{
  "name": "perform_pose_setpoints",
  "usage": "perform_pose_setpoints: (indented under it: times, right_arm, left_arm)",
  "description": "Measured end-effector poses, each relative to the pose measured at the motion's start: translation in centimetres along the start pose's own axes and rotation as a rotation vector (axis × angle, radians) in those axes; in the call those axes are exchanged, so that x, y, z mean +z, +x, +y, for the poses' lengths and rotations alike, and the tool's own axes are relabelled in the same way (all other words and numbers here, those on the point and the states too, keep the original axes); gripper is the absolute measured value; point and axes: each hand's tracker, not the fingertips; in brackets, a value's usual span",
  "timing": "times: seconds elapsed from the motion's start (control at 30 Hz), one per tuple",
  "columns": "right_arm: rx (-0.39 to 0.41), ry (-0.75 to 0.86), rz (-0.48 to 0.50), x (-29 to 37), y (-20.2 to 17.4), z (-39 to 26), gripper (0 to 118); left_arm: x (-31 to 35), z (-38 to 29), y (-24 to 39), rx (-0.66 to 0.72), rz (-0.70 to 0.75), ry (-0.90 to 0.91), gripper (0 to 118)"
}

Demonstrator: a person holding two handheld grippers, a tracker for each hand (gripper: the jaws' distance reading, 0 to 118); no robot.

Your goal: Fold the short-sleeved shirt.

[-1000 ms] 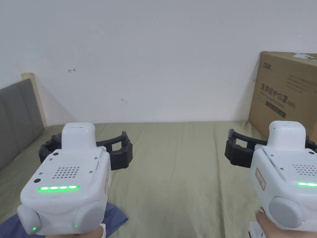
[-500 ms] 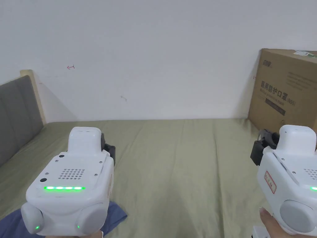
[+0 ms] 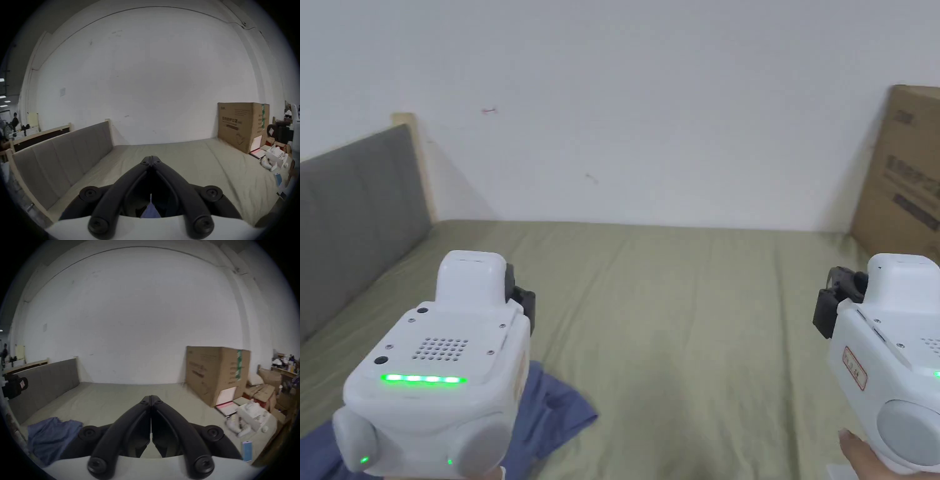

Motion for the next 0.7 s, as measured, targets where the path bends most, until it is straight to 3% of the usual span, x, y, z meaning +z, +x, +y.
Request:
perform_pose_setpoints:
  times: [0.07, 0.17, 0.27, 0.37, 0.47, 0.57, 0.7]
  right_arm:
    - [-0.002, -0.025, 0.089, -1.0, -3.2, -0.1, 0]
    - [0.067, -0.006, 0.250, -1.4, -7.8, -0.3, 0]
    - [0.138, 0.008, 0.343, -1.5, -11.3, -0.5, 0]
    - [0.135, -0.006, 0.401, -1.8, -13.2, -0.7, 0]
    - [0.110, -0.042, 0.434, -2.3, -13.4, -0.9, 0]
    - [0.074, -0.093, 0.447, -3.0, -12.7, -1.4, 0]
    - [0.022, -0.186, 0.438, -4.3, -11.2, -2.5, 0]
  left_arm:
    - [1.4, -1.0, -3.9, -0.023, 0.103, -0.002, 0]
    - [4.0, -3.1, -9.2, -0.115, 0.269, -0.019, 0]
    - [5.6, -4.2, -13.0, -0.026, 0.348, -0.086, 0]
    - [6.0, -5.3, -14.8, 0.064, 0.384, -0.112, 0]
    - [5.3, -5.5, -14.8, 0.057, 0.383, -0.146, 0]
    - [3.4, -5.2, -14.6, 0.043, 0.292, -0.208, 0]
    - [-5.2, -8.1, -16.3, 0.109, 0.048, -0.625, 0]
